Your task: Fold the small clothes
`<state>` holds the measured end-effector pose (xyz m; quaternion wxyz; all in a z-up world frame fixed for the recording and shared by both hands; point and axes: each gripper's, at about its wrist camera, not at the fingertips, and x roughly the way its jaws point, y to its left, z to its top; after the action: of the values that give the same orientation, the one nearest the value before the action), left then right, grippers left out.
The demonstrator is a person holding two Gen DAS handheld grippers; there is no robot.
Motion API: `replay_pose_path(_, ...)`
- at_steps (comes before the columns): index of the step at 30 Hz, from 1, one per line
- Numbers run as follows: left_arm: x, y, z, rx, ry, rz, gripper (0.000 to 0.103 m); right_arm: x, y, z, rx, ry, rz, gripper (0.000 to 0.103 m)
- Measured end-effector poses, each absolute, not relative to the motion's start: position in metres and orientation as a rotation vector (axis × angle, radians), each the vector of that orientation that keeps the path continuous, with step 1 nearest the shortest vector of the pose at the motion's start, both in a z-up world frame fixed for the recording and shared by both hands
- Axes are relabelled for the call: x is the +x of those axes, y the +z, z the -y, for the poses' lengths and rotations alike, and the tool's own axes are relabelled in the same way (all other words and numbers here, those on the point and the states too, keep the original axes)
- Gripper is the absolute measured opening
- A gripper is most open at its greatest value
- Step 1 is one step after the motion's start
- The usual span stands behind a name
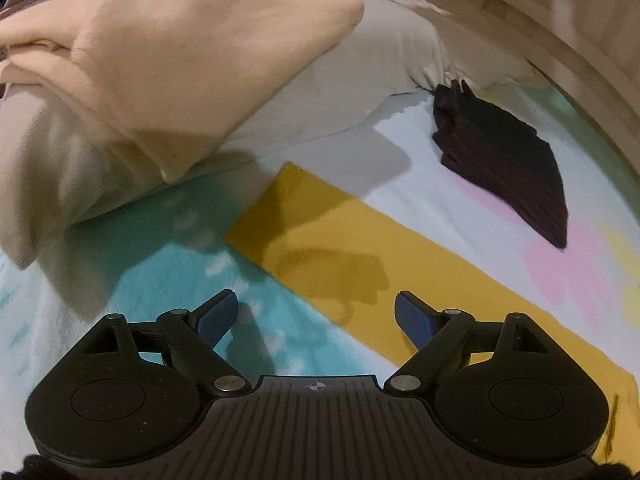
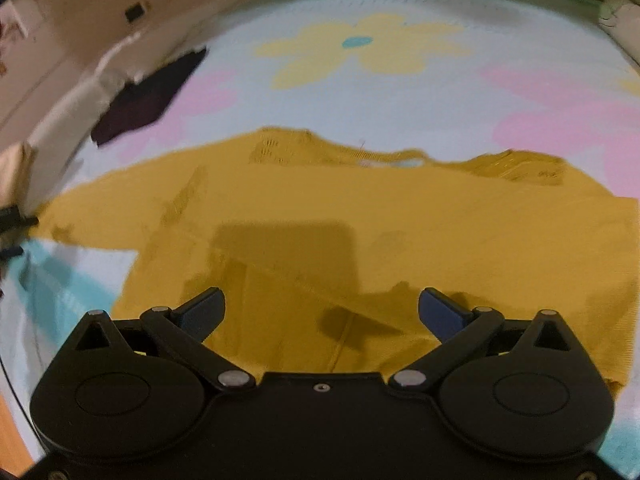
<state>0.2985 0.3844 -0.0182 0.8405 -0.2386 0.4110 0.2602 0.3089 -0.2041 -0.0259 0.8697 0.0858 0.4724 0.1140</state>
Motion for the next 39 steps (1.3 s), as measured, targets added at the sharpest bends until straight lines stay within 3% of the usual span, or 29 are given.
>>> replay_pose_path(2, 0.305, -0.021, -0.388, -0.502, 0.545, -0.878, 0.09, 0.312, -0.032, 0.2, 0.171, 0.236, -1.01, 0.103)
replay_pose_path(4, 0.307, -0.024, -0.388, -0.5, 0.532, -0.872, 0.102, 0.312, -0.037, 0.198, 0.178, 0.238, -1.032, 0.103)
replay_pose_path(15, 0.337, -0.038, -0.368, -0.298, 0.609, -0.958, 0.102, 0.304, -0.048, 0.19, 0.097, 0.225, -0.986, 0.103)
replay_pose_path(21, 0.335, -0.038, -0.376, -0.392, 0.667, -0.904, 0.1, 0.301, -0.049, 0.181, -0.006, 0.231, -0.977, 0.103)
replay_pose_path(22, 0.333, -0.037, -0.379, -0.41, 0.679, -0.884, 0.094, 0.301, -0.049, 0.181, -0.001, 0.231, -0.978, 0.103)
replay_pose_path(24, 0.331, -0.034, -0.381, -0.403, 0.726, -0.865, 0.068, 0.302, -0.049, 0.183, 0.013, 0.236, -0.979, 0.103)
replay_pose_path(26, 0.328, -0.03, -0.384, -0.401, 0.746, -0.842, 0.031, 0.303, -0.048, 0.184, 0.026, 0.239, -0.979, 0.103)
replay_pose_path(28, 0.324, -0.028, -0.388, -0.461, 0.711, -0.811, 0.012, 0.304, -0.049, 0.185, 0.038, 0.24, -0.978, 0.103)
replay_pose_path(31, 0.319, -0.023, -0.392, -0.553, 0.696, -0.778, 0.007, 0.304, -0.049, 0.187, 0.048, 0.245, -0.974, 0.103)
replay_pose_path(39, 0.328, 0.025, -0.343, -0.518, 0.539, -0.703, 0.006, 0.307, -0.047, 0.194, 0.096, 0.266, -0.963, 0.103)
